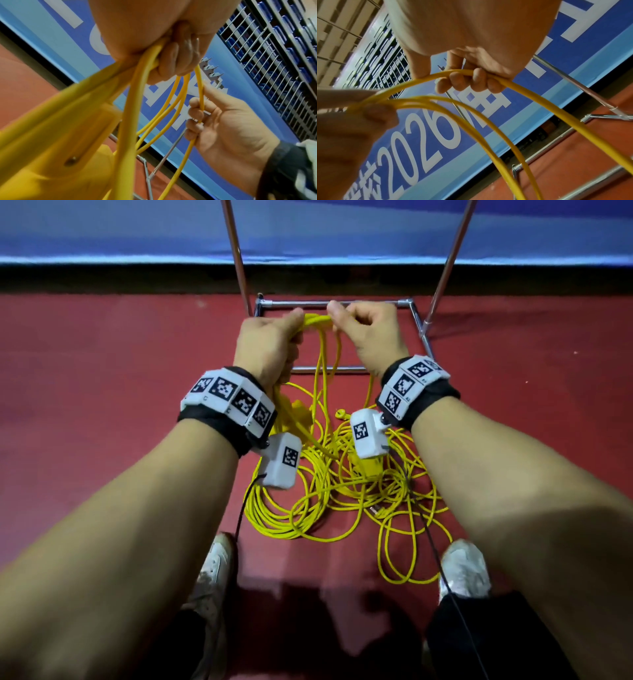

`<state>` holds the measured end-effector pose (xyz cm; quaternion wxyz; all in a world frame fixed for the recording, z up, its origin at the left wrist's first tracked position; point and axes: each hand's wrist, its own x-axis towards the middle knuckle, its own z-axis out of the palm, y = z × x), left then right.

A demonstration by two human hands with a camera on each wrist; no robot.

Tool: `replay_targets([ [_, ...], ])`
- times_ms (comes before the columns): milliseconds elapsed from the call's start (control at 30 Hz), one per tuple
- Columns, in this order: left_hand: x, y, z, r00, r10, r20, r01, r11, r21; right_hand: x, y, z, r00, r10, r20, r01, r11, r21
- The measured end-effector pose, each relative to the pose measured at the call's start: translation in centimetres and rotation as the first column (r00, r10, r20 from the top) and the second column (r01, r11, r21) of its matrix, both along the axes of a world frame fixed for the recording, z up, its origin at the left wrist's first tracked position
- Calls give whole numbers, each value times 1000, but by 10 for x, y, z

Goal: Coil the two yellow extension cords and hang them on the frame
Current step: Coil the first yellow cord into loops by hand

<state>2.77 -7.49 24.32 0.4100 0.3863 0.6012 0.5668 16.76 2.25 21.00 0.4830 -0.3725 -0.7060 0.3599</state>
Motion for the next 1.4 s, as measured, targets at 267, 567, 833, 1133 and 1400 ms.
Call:
replay_targets([
  [267,19,50,82,991,109,-76,-97,983,154,-9,31,72,981,-171,-88,168,985,-40],
  [567,33,71,149,998,-14,-68,28,979,200,4,62,133,975,-180,-131,180,984,-11],
  [833,15,83,93,996,60,-63,-49,984,170,-6,72,92,994,-107,-28,105,992,-69],
  [1133,-13,94,92,986,165,12,-164,973,163,-20,81,60,992,61,-106,-89,955,-284],
  [1400,-18,84,83,993,-81,-88,81,997,-1,13,99,71,997,-64,-36,60,993,-101],
])
